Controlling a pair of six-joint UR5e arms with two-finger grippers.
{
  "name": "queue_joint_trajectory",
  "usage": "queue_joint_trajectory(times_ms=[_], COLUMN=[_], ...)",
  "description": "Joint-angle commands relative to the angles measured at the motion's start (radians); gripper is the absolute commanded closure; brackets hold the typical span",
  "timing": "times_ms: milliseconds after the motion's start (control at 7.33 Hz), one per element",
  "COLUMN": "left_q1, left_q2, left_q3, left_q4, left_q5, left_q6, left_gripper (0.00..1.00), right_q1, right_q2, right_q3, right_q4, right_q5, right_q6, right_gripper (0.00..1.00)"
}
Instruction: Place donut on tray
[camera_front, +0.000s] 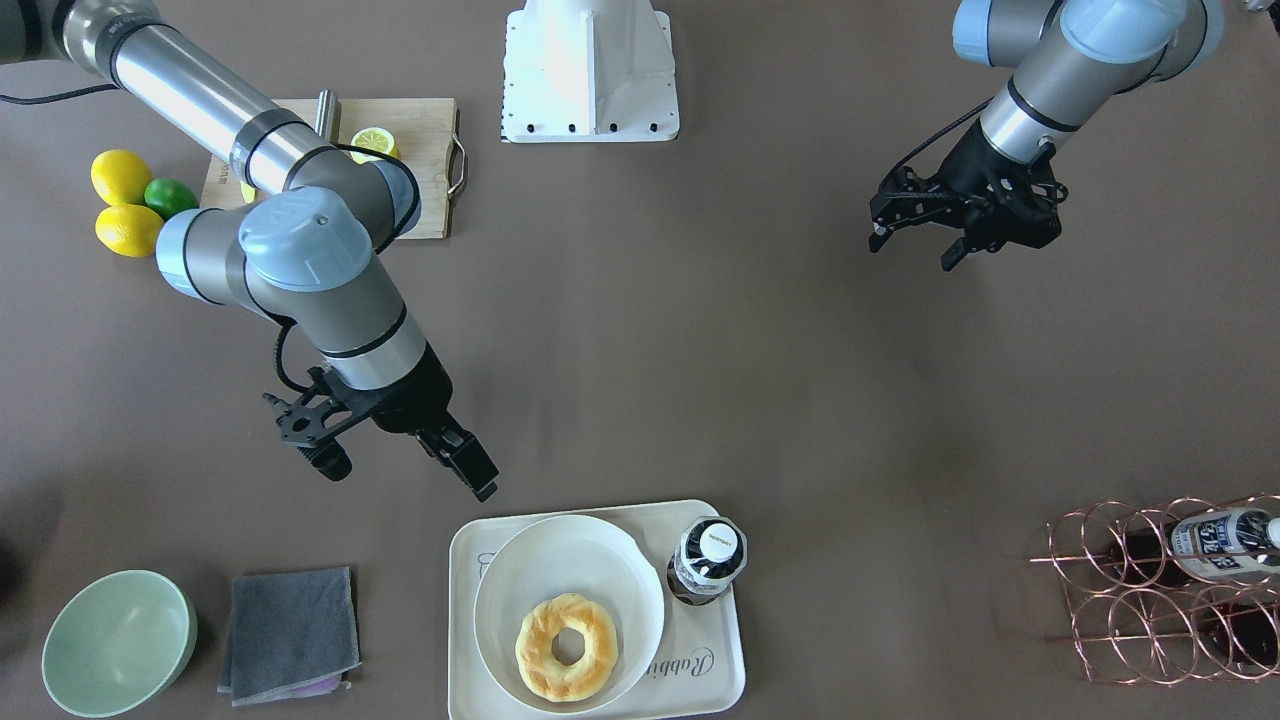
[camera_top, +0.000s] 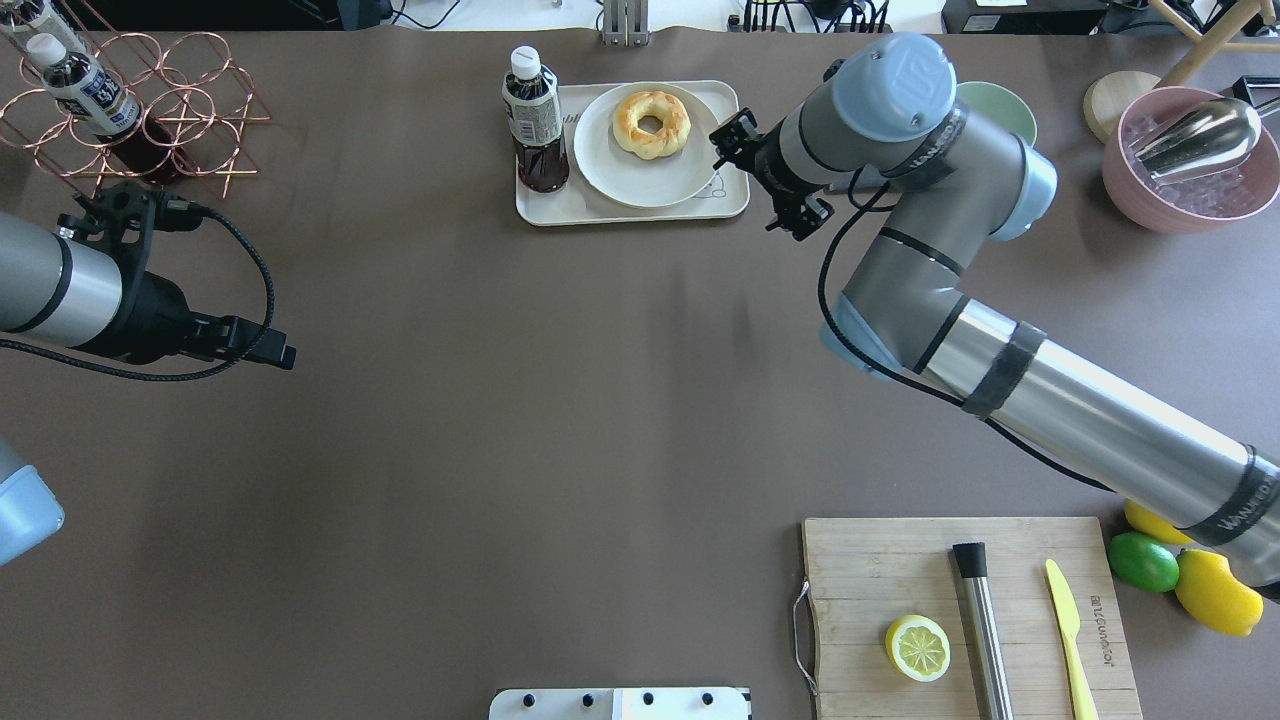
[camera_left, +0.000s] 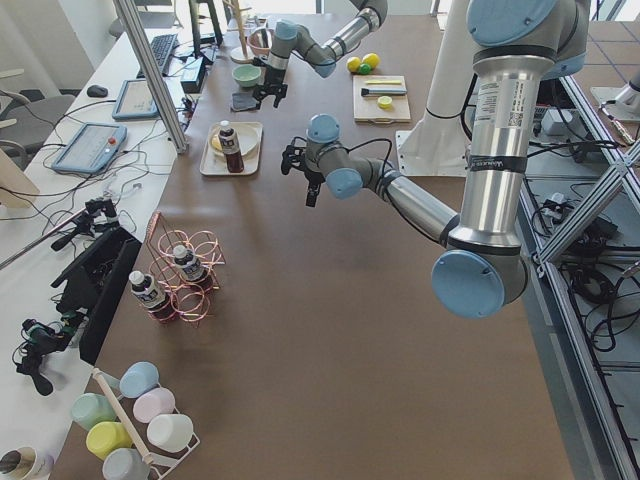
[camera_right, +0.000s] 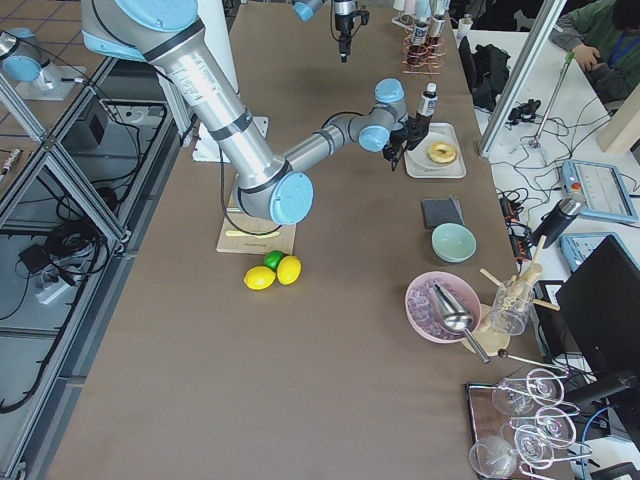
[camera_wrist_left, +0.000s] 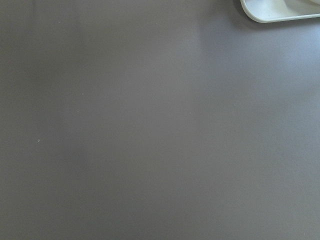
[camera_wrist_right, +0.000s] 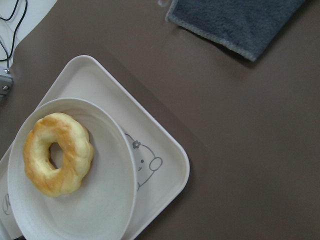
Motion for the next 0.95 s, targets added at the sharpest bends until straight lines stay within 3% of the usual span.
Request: queue_joint_trajectory(times_ms=[0,273,545,818], left_q1=[-0.100,-0.322,-0.494,-0.624], left_q2=[0.073,0.157,0.190,0.184], left_q3=[0.018,0.103,0.214,0.348], left_q4=[0.001,0.007,0.021,0.033], left_q5=[-0.062,-0.227,-0.256,-0.273], left_q6=[0.159,0.447,0.705,0.900], left_gripper=[0.02,0.02,0.02,0.02], right_q1=[0.104,0.216,0.376,0.524], right_q2=[-0.235,-0.491,-0.681,-0.753], right_q3=[0.309,0.472,0.479,0.474], right_q4=[-0.213,-0.287,-0.290,-0.420], right_q5=[0.144,0.192,0.258,0.260], right_q6=[-0.301,-0.609,-1.040,-1.411], right_gripper=[0.00,0.00,0.00,0.00])
